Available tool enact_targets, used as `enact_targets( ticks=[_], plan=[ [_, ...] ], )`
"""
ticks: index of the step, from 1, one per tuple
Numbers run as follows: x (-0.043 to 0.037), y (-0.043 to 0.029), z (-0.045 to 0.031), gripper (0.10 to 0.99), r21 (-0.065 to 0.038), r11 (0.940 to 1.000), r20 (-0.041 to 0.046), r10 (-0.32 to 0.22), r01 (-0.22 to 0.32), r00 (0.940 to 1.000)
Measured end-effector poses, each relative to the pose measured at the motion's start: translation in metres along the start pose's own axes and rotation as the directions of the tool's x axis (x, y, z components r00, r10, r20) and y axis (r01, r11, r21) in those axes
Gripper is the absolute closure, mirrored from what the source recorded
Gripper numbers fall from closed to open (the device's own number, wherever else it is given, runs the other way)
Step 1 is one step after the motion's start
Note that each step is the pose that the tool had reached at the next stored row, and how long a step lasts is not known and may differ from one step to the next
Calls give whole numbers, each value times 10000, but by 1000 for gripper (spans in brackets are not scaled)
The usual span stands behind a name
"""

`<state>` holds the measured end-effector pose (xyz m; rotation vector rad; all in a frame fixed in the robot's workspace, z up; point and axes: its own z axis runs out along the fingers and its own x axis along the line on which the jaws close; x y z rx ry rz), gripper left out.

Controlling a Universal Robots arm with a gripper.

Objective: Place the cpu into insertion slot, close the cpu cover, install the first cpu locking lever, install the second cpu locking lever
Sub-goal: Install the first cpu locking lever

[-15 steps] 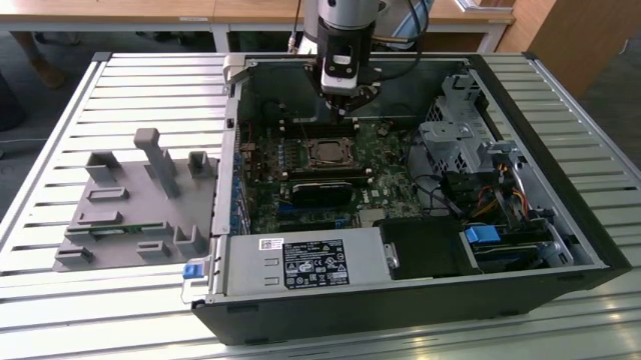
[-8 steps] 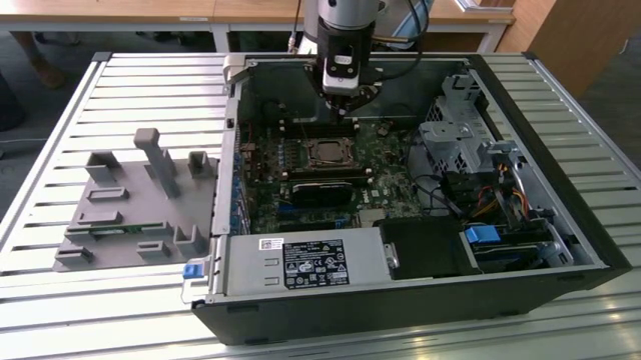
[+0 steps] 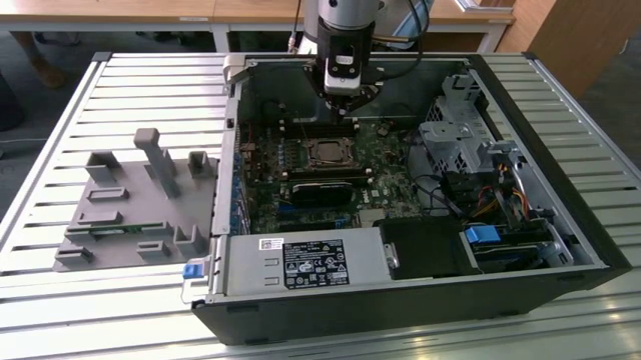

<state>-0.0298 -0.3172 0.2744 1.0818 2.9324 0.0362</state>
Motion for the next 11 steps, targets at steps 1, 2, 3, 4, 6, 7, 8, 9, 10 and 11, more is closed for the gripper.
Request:
enact_targets(
  ticks=[1, 2, 3, 4, 6, 7, 8, 9, 10, 11],
  plan=[
    [0, 0, 0, 980, 0, 10000, -1, -29, 29, 10000],
    [0, 0, 0, 980, -1, 10000, -2, -58, 58, 10000],
    [0, 0, 0, 980, -1, 10000, -2, -87, 87, 10000],
    [0, 0, 0, 980, -2, 9999, -3, -115, 115, 9999],
    [0, 0, 0, 980, -2, 9999, -5, -173, 173, 9999],
    [0, 0, 0, 980, -2, 9998, -5, -200, 200, 9998],
    [0, 0, 0, 980, -2, 9997, -6, -229, 229, 9997],
    [0, 0, 0, 980, -2, 9997, -7, -260, 260, 9997],
    [0, 0, 0, 980, -2, 9996, -8, -291, 291, 9996],
    [0, 0, 0, 980, -2, 9995, -9, -329, 329, 9995]
  ],
)
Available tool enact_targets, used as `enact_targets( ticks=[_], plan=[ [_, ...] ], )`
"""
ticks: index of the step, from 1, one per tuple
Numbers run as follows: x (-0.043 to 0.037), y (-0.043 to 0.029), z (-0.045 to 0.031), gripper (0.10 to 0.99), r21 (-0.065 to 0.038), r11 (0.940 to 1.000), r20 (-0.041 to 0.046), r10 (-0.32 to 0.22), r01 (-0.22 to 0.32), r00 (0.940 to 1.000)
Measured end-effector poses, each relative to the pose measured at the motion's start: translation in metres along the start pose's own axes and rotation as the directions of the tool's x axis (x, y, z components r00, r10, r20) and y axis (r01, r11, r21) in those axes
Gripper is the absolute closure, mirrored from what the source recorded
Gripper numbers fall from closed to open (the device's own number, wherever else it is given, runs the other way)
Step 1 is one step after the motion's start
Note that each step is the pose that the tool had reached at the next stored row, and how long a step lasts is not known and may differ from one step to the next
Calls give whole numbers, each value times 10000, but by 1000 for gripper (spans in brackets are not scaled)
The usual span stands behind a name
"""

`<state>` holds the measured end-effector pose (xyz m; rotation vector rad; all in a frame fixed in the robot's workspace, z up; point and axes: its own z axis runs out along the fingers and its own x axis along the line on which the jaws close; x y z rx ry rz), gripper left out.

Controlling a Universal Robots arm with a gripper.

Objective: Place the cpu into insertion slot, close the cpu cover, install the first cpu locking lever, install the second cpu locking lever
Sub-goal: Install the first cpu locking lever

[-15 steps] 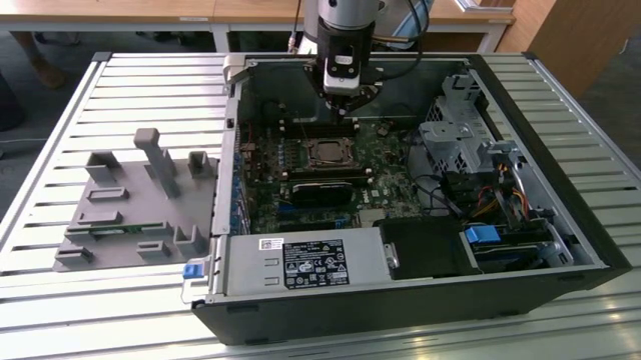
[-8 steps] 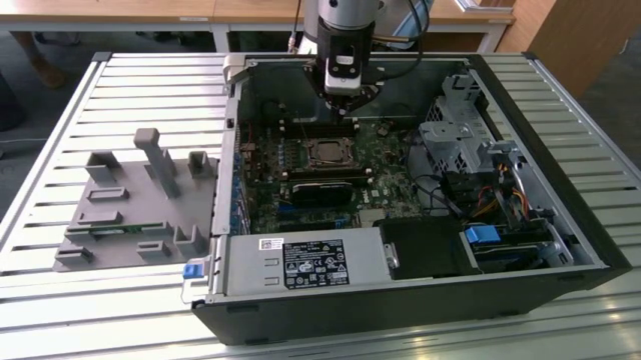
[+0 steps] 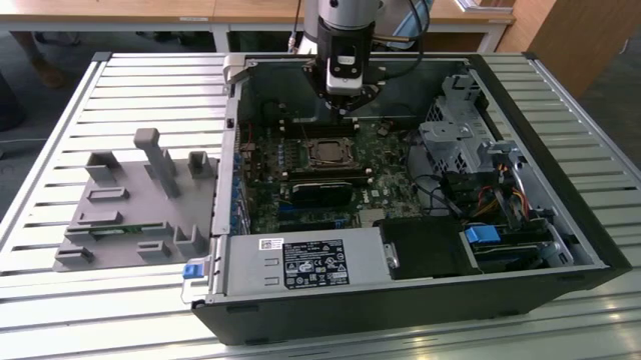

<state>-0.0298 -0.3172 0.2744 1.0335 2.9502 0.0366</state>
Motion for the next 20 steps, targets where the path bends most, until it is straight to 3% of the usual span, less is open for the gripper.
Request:
enact_targets(
  ticks=[20],
  plan=[
    [0, 0, 0, 980, -6, 9976, -19, -694, 694, 9976]
  ],
)
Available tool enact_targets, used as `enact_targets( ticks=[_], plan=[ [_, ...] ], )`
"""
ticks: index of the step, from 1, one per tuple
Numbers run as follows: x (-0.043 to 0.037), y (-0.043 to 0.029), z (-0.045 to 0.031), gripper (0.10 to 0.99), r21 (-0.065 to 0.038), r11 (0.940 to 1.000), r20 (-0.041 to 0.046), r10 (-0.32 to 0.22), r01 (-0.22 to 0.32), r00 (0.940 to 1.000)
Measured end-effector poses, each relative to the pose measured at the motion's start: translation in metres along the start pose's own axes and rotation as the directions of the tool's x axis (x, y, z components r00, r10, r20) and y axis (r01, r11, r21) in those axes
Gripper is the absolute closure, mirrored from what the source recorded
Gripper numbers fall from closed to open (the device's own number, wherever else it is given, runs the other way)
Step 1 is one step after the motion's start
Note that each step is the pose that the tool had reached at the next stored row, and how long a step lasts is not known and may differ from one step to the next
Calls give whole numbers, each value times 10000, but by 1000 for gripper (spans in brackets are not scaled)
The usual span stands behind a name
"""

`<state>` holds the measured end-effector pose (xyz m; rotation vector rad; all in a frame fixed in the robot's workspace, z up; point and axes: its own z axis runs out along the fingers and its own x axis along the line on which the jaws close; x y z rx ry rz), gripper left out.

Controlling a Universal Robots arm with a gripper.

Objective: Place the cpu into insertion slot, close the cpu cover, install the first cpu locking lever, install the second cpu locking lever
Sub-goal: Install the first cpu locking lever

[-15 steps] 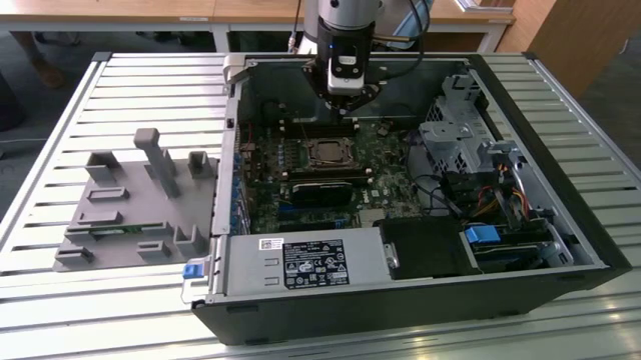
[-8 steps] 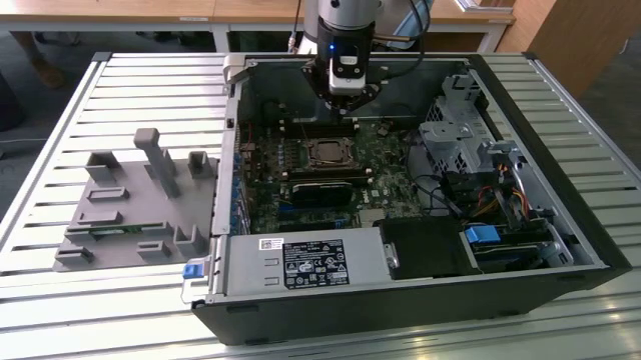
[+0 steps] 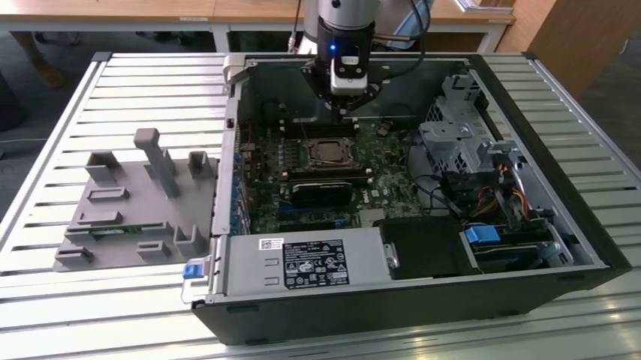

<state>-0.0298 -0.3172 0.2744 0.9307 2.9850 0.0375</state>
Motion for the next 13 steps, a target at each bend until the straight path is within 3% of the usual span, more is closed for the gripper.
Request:
enact_targets(
  ticks=[13],
  plan=[
    [0, 0, 0, 980, -3, 9990, -12, -445, 445, 9990]
  ],
)
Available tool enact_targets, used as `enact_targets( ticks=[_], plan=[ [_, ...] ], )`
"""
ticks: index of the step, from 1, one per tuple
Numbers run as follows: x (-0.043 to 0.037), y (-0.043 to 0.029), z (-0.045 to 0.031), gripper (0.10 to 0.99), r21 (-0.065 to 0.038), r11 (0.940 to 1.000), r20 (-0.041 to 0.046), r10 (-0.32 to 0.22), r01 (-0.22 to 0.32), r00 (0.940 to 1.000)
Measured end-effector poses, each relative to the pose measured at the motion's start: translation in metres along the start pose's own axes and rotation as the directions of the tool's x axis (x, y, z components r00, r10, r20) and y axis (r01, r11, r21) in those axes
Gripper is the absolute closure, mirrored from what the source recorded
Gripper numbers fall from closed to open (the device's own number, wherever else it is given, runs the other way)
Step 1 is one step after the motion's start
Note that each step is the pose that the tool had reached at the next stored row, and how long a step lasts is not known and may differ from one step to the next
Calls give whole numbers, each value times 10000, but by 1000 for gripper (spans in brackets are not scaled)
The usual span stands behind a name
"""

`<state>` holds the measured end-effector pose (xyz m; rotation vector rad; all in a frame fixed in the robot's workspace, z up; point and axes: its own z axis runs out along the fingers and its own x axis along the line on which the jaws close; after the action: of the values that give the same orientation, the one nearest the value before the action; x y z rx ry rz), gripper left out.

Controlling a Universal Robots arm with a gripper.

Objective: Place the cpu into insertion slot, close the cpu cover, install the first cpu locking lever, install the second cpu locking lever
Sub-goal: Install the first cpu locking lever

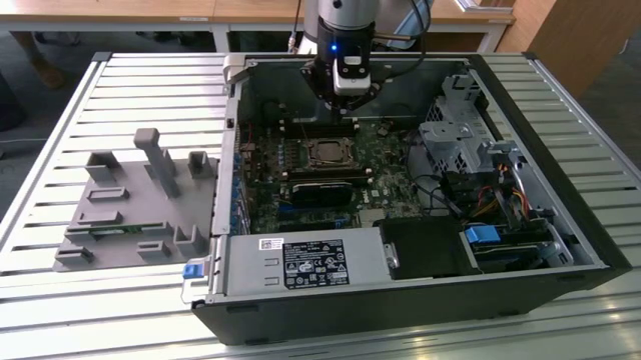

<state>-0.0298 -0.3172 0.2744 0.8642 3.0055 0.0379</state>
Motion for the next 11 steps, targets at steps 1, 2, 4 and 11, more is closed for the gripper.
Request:
enact_targets(
  ticks=[1, 2, 4, 11],
  plan=[
    [0, 0, 0, 980, 0, 10000, -1, -33, 33, 10000],
    [0, 0, 0, 980, -1, 10000, -2, -67, 67, 10000],
    [0, 0, 0, 980, -1, 9999, -4, -138, 138, 9999],
    [0, 0, 0, 980, -3, 9993, -10, -376, 376, 9993]
  ],
)
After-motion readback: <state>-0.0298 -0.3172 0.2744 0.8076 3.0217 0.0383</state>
